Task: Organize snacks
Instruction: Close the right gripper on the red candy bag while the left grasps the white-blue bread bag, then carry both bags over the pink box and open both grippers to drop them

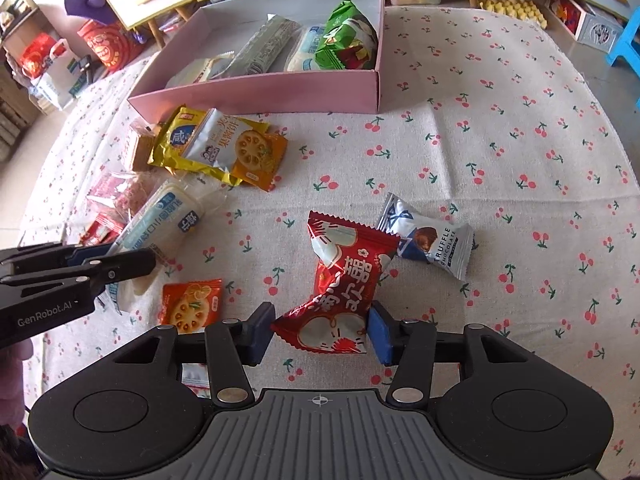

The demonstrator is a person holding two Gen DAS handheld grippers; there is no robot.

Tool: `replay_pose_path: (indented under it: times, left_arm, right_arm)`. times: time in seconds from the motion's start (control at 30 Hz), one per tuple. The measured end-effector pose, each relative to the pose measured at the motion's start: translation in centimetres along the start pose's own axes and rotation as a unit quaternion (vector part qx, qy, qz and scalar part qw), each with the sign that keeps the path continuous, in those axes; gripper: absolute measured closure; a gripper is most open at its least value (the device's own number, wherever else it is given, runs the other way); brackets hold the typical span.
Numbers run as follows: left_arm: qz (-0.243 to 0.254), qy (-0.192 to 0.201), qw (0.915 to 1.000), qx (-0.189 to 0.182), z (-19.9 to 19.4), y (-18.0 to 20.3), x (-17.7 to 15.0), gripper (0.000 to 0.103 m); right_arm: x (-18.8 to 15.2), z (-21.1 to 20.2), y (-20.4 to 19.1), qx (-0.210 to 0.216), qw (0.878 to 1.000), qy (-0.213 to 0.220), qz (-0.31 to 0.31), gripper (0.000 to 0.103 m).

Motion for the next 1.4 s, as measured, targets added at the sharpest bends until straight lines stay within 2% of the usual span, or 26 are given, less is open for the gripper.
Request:
replay_pose_path:
  times: [0.3,0.6,0.93,1.13,1.4]
  left_arm:
    - [-0.032,0.003,0.9987,-0.041,-0.9,0.1,0.5,0.081]
    - [-0.053,0.022,0.9956,-0.074,-2.3,0.2,1.2,0.081]
    - [-0.095,0.056,0.9901,-0.087,-3.5,-1.1,3.6,0.081]
    - [-0.126,0.085,0.9838,-0.095,-3.7,-2.0,5.6,0.081]
    - [-0.154,0.12,0.9773,-0.083,-2.7,-2.9,8.2,0.081]
  right_arm:
    - [0.9,-1.2,1.2,0.062,0.997,0.002,0.054,0.054]
    - [2.5,-2.7,1.8,0.094,0.992,0.027,0.079,0.054]
    - [5.3,-3.6,2.1,0.132,0.984,0.05,0.111,0.054]
    - [7.1,-3.9,1.3,0.161,0.976,0.071,0.124,0.054]
    - [9.8,-3.7,0.4,0.187,0.965,0.124,0.137,0.054]
Point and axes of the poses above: each gripper's, at about its wrist camera, not at the fingertips, and z roughly the way its jaws point, y to its right, x to its top, the point moved 2 cm from there along z, roughly the way its jaws point, and after that the axes turned 9 degrees about -y, right-handed, at the moved point
